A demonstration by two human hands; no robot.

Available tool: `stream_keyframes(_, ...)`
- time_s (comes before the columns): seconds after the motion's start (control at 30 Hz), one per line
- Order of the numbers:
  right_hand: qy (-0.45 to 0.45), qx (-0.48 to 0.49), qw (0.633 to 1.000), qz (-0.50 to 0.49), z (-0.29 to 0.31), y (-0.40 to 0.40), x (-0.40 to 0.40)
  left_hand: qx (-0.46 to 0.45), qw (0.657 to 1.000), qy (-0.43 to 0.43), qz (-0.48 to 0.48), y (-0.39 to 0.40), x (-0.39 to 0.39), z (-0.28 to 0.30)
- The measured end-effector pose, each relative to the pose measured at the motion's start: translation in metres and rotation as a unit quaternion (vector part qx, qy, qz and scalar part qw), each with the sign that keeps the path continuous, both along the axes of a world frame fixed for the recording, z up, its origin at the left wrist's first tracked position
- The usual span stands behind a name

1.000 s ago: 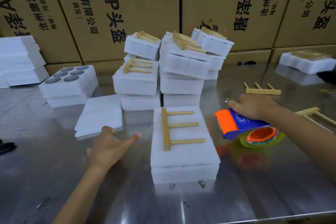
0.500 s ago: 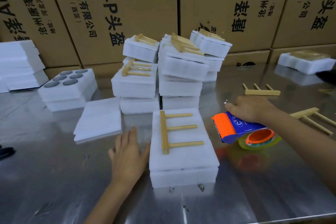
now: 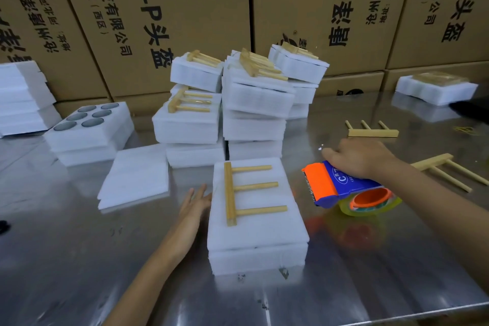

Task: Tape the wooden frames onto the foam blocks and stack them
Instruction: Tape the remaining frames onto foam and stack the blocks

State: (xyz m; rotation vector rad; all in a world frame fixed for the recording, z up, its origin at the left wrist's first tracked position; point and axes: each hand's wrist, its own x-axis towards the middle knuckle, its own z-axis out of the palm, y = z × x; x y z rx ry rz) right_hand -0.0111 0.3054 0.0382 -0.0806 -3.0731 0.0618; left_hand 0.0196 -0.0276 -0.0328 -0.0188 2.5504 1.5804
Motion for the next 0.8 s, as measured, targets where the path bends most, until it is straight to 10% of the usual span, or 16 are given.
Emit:
stream_keyframes(0.3,0.000,-0.005,1.000,0.009,0.001,0.000,0.001,-0.078,0.996,0.015,-0.033,-0.021,-0.018,0.011)
stream_keyframes(0.6,0.012,-0.050,0.999,-0.001,0.000,0.011,0.005,-0.472,0.861,0.176,-0.069,-0.046,-0.047,0.015)
stream_keyframes(0.8,0.026,-0.057,0.998,0.003,-0.002,0.012,0.006,-0.320,0.900,0.295,0.010,-0.026,-0.029,0.040)
